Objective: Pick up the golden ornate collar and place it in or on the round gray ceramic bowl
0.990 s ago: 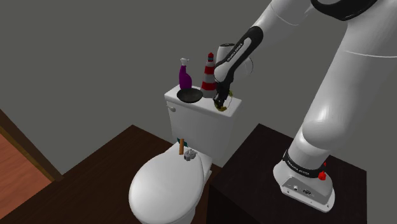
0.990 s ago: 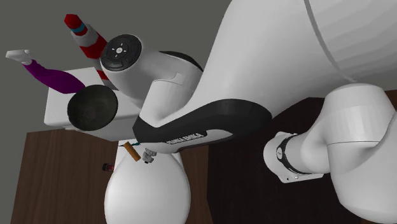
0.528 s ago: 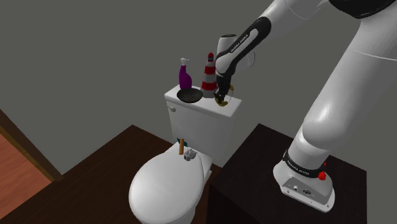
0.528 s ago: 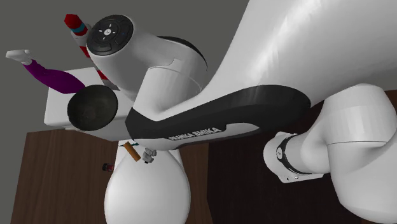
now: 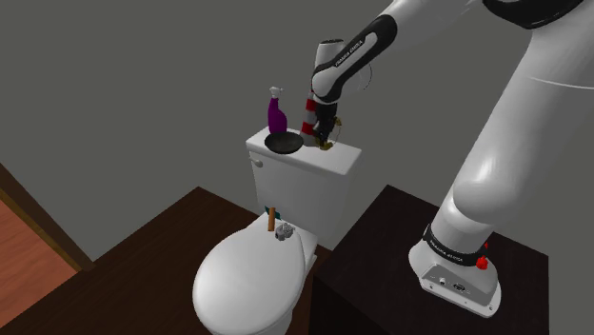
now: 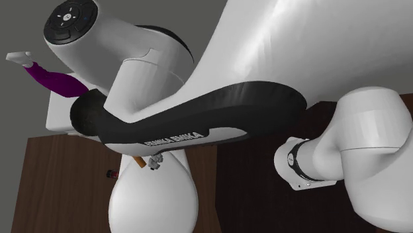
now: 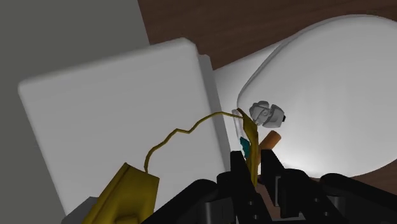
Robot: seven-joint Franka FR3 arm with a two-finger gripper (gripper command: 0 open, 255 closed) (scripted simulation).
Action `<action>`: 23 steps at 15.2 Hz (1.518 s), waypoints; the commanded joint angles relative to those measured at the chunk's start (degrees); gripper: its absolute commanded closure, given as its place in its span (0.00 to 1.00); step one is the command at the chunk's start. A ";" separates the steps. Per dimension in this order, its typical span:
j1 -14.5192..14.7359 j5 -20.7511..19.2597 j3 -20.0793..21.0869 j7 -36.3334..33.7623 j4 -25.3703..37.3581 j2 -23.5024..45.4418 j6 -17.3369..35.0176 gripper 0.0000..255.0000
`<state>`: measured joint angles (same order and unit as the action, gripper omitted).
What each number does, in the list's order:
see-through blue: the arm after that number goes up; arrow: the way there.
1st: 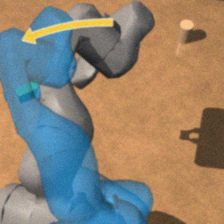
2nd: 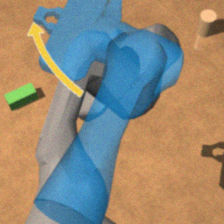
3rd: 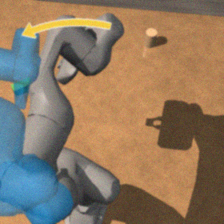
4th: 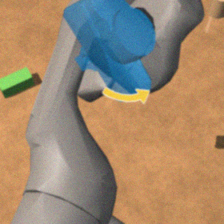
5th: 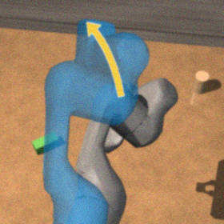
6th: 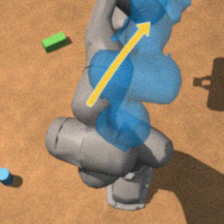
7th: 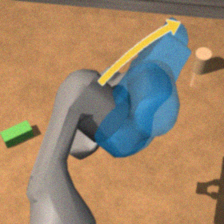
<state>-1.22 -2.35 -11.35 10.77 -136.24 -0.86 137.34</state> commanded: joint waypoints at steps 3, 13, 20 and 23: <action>0.92 2.03 1.00 -0.52 10.72 7.73 -3.16 1.00; 1.49 4.96 2.99 -2.30 41.13 27.55 -14.00 1.00; 1.33 5.44 3.34 -2.38 42.94 31.68 -11.71 1.00; 1.27 5.61 3.45 -2.31 42.33 32.83 -9.96 1.00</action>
<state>0.01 3.21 -7.96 8.51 -93.84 31.53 126.84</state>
